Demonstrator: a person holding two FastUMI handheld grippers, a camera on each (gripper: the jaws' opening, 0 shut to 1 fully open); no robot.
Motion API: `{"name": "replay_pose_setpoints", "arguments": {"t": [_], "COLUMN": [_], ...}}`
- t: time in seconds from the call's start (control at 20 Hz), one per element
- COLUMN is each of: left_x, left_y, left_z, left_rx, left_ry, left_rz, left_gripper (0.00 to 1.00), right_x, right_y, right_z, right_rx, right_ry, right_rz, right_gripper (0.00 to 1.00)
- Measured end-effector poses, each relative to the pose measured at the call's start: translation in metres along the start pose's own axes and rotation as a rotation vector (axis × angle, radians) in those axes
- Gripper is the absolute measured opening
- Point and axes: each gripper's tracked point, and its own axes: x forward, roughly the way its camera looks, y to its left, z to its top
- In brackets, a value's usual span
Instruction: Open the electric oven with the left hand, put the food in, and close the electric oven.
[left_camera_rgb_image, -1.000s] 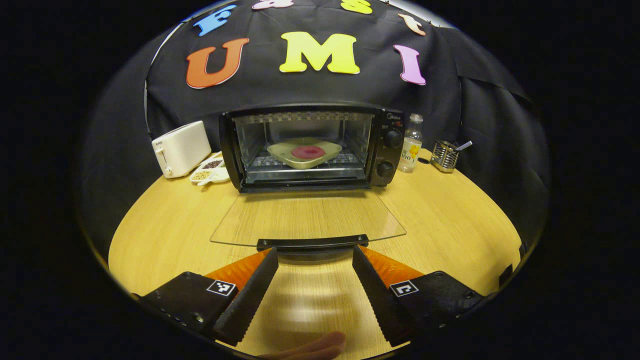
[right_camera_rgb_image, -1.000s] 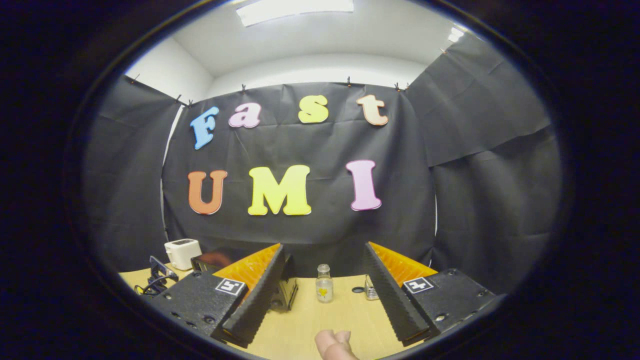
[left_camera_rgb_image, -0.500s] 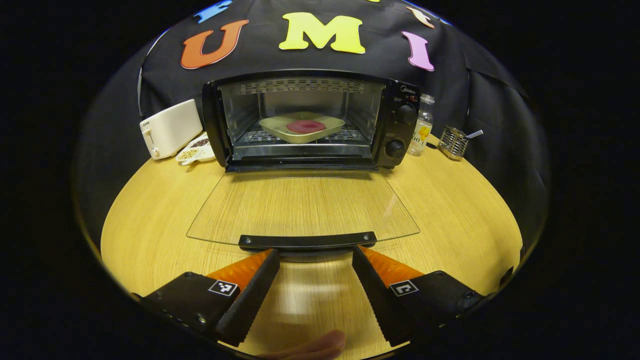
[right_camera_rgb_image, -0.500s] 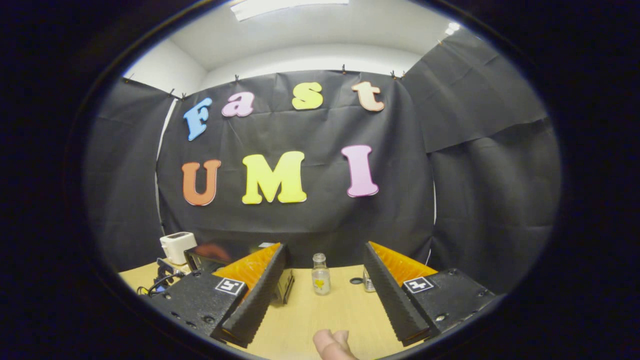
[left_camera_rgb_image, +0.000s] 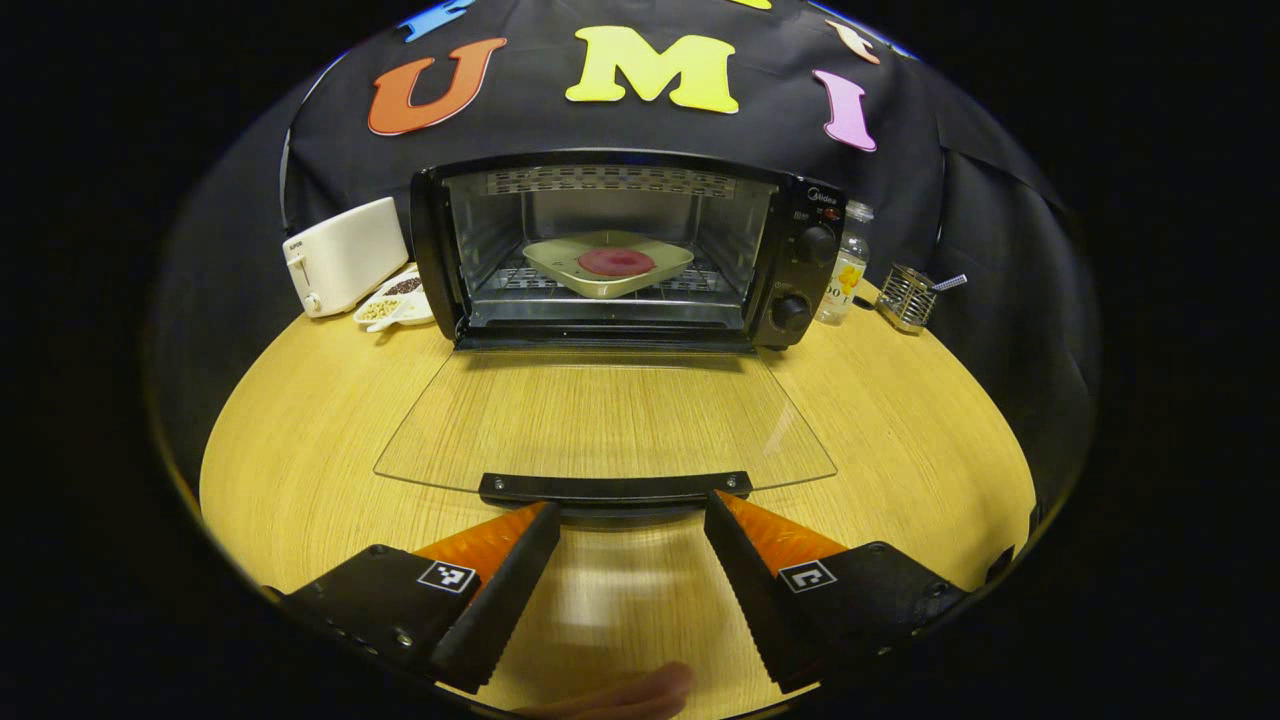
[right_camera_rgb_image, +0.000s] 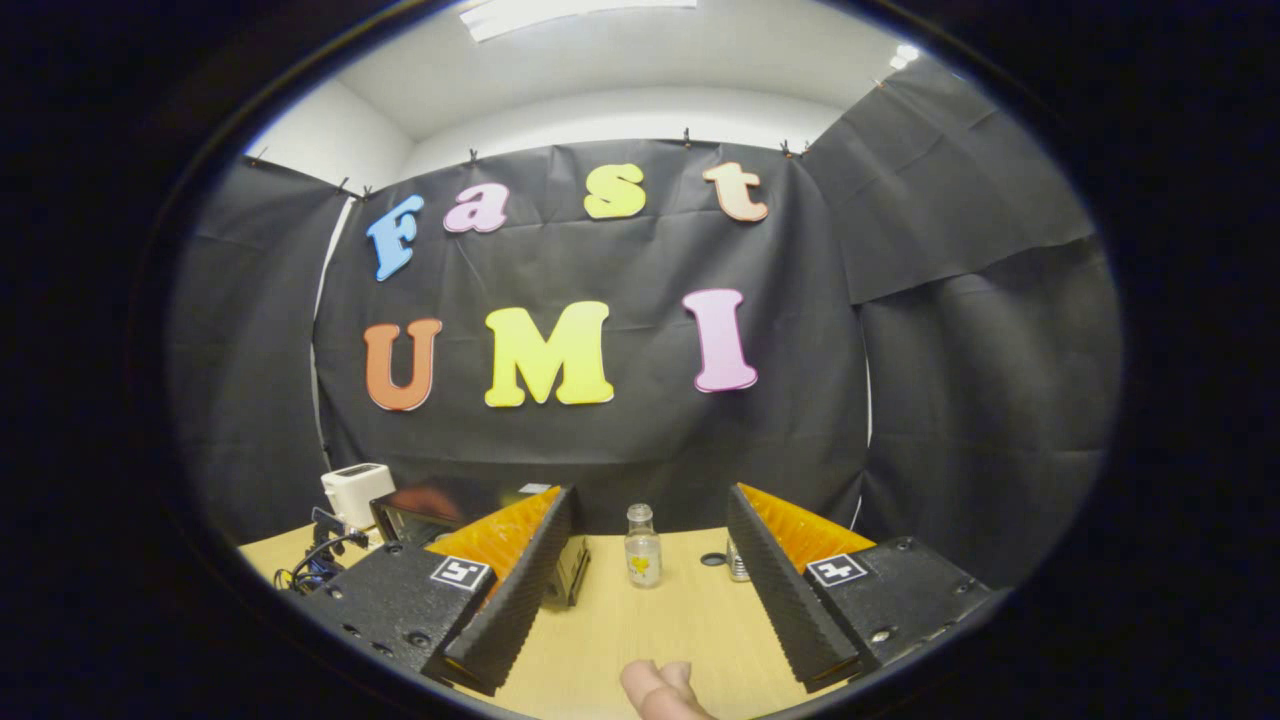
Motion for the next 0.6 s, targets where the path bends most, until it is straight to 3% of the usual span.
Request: {"name": "replay_pose_setpoints", "arguments": {"t": [0.45, 0.6], "left_x": [-0.018, -0.027], "left_y": [-0.001, 0.011], "left_z": [0.037, 0.060], "left_rx": [0.018, 0.042], "left_ry": [-0.095, -0.169], "left_rz": [0.017, 0.061], "left_gripper": [0.94, 0.94], "right_x": [-0.004, -0.005], "right_y": [-0.003, -0.003], "right_z": [-0.007, -0.008], "right_rx": [0.011, 0.014], "right_ry": [0.015, 0.023], "right_rz": [-0.003, -0.006], "right_gripper": [0.95, 0.95]}}
